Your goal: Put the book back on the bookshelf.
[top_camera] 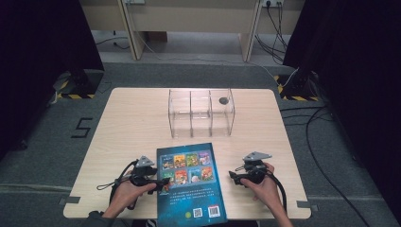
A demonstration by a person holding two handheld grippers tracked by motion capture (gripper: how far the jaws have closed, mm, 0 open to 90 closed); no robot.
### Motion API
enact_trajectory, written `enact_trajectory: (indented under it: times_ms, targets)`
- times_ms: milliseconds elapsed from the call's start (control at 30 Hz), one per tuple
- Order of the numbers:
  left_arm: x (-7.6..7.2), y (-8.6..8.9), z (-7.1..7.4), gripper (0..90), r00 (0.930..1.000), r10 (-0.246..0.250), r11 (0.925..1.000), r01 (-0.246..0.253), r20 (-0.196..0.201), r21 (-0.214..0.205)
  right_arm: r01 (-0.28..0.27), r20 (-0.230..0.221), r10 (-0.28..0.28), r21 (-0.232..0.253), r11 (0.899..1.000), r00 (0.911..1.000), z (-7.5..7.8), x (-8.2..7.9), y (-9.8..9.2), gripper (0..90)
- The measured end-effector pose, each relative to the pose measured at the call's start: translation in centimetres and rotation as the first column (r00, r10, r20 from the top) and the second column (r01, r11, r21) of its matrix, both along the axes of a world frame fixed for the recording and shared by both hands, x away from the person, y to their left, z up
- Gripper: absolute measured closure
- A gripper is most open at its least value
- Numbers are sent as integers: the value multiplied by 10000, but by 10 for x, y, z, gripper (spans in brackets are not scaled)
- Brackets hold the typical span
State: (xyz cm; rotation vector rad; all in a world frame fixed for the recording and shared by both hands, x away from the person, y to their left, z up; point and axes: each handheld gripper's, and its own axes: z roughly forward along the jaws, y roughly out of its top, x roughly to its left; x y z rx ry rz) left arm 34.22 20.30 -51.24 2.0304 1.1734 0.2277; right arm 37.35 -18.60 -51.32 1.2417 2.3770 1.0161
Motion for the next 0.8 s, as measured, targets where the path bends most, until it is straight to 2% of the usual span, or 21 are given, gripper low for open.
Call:
enact_trajectory:
  times_ms: [100,133,167,267,300,400,433,500,567,600,700,733,767,800]
  targets:
    - [1,-2,0,298,10000,-46,9999,45,-31,-141,-255,-118,259,348,9991,9996,0,0,12,188]
    - [0,-6,0,304,9999,-117,9993,114,-93,-364,-333,-117,338,442,9985,9994,-1,0,15,189]
    - [0,-9,-1,310,9998,-188,9991,185,-81,-390,-328,-221,341,576,9978,9992,0,0,18,189]
    - [-1,-18,-1,310,9993,-374,9990,375,20,-264,-280,-324,315,1035,9942,9990,-1,2,22,190]
    - [-1,-22,-1,310,9990,-448,9988,450,90,-190,-280,-324,315,1035,9942,9990,-1,2,22,190]
    - [-1,-35,-2,312,9966,-763,9971,763,312,10,-25,-535,123,1796,9837,9985,-2,9,24,207]
    - [-1,-35,-2,312,9966,-763,9971,763,312,10,-25,-535,123,1796,9837,9985,-2,9,24,207]
    - [0,-38,-2,316,9961,-810,9967,810,358,-8,309,-842,-88,2642,9640,9964,-4,14,25,213]
    - [0,-38,-2,316,9959,-839,9965,839,349,12,660,-1010,-376,2948,9533,9942,-5,18,26,210]
    - [0,-37,-2,316,9959,-844,9964,846,316,-68,834,-1122,-498,3183,9443,9924,-5,19,25,198]
    - [5,-31,-3,329,9969,-771,9946,778,128,-688,1479,-1857,-793,3923,9079,9794,-5,23,22,198]
    - [5,-32,-4,331,9974,-712,9944,721,141,-767,1593,-1985,-823,4114,8974,9766,-5,24,20,198]
    - [5,-32,-4,328,9974,-712,9944,721,141,-767,1593,-1985,-823,4114,8974,9766,-5,24,20,198]
    - [3,-34,-4,319,9965,-781,9952,797,303,-559,1903,-2161,-1032,4347,8802,9709,-6,25,20,197]
